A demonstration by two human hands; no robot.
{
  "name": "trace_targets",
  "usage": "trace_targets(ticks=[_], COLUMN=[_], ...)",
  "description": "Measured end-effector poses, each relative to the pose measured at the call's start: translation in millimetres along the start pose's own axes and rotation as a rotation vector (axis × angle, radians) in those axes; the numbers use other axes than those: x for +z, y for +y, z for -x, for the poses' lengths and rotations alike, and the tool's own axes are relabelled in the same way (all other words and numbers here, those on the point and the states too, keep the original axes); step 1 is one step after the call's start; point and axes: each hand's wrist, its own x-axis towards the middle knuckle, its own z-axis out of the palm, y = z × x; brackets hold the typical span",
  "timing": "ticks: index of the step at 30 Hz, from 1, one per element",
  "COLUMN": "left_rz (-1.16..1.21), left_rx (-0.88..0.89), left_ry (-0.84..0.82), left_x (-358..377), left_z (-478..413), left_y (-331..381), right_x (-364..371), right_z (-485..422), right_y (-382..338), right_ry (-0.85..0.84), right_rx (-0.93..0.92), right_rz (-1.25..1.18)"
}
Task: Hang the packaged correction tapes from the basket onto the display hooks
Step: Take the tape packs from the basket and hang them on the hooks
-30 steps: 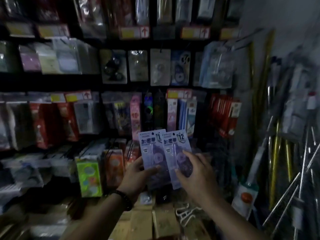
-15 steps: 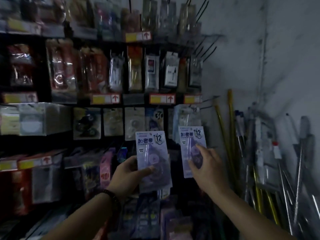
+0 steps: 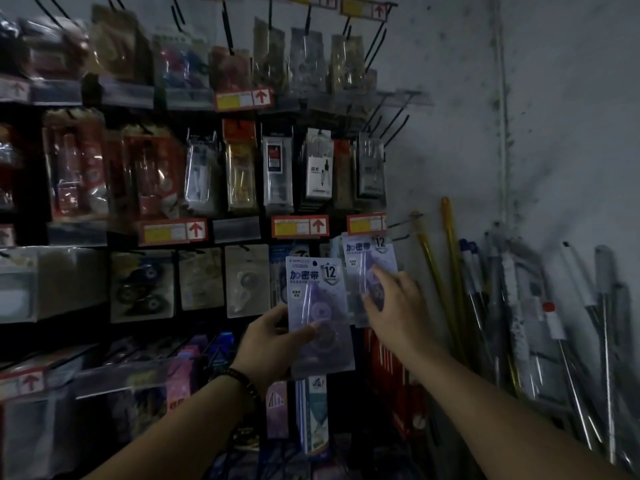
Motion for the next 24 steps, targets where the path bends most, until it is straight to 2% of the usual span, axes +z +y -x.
trace_targets(ticks=[12,24], left_rz=[0.070,0.014], left_rx=[-0.040,-0.026], left_ry=[0.019,0.039], left_x=[5,1], left_z=[-9,-29], left_y=[4,5], right_x=[1,23], right_z=[-25,-40], right_y=[2,1], right_ry=[-0.069,-0.109], right_rx=[-0.026,-0.058], right_rz=[0.104,0.181])
